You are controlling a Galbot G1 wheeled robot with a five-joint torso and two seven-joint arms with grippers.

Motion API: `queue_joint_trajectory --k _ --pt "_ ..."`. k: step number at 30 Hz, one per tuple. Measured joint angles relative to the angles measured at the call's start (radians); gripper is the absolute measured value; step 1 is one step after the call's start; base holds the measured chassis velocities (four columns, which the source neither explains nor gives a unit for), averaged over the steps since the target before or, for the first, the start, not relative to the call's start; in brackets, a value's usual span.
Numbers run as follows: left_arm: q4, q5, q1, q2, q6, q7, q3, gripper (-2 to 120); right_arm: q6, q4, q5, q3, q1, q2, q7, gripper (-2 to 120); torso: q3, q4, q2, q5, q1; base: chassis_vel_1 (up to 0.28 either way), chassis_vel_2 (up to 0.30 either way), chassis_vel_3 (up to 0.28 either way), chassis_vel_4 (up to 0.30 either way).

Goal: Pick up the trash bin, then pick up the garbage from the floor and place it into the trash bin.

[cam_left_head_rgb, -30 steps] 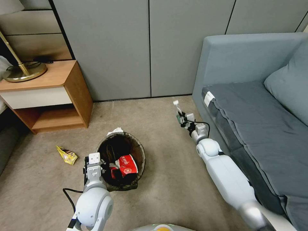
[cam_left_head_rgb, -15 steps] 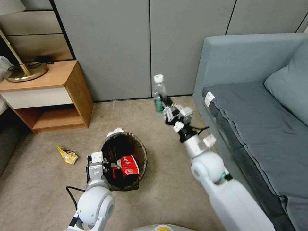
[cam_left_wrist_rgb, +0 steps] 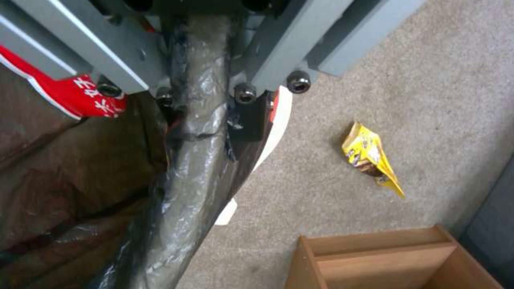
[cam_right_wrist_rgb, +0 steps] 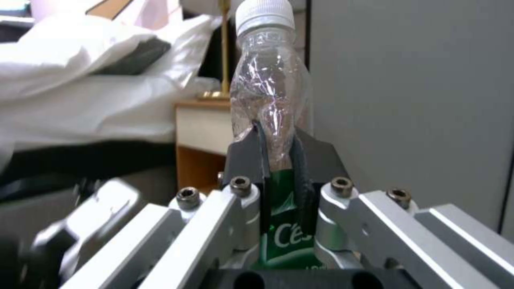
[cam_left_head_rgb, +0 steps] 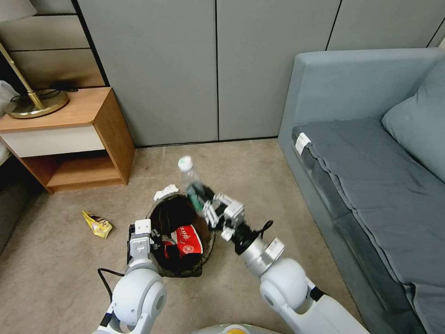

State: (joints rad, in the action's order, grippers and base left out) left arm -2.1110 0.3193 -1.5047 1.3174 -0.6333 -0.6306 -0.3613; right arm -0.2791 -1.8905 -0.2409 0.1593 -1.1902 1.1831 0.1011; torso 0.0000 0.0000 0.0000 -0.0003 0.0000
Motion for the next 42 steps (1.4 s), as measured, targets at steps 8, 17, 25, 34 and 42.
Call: queue_joint_trajectory --k 8,17,25,34,42 --pt "-0.016 0.011 -0.002 -0.004 -0.009 0.0 0.004 0 -0.04 0.114 0.027 0.026 0.012 0.03 0.012 8 0.0 0.0 0.0 0.0 0.0 0.0 0.0 0.0 0.0" --pt "-0.025 0.017 -0.005 -0.003 -0.01 0.004 0.007 0 -0.058 0.207 0.039 0.035 0.031 0.055 0.019 8 0.0 -0.0002 0.0 -0.0003 0.0 0.0 0.0 0.0 0.0" --pt "-0.032 0.013 -0.007 0.008 -0.01 0.0 0.011 0 -0.043 0.271 0.066 0.05 0.055 0.069 0.001 11 0.0 -0.0002 0.0 0.0003 0.0 0.0 0.0 0.0 0.0" --pt "-0.036 0.005 -0.012 0.014 -0.008 0.0 0.011 0 -0.037 0.295 0.091 0.053 0.053 0.084 -0.013 47 0.0 0.0 0.0 0.0003 0.0 0.0 0.0 0.0 0.0" --pt "-0.035 0.007 -0.004 0.007 -0.008 0.0 0.012 0 -0.029 0.272 0.094 0.051 0.042 0.08 -0.017 76 0.0 0.0 0.0 0.0003 0.0 0.0 0.0 0.0 0.0"
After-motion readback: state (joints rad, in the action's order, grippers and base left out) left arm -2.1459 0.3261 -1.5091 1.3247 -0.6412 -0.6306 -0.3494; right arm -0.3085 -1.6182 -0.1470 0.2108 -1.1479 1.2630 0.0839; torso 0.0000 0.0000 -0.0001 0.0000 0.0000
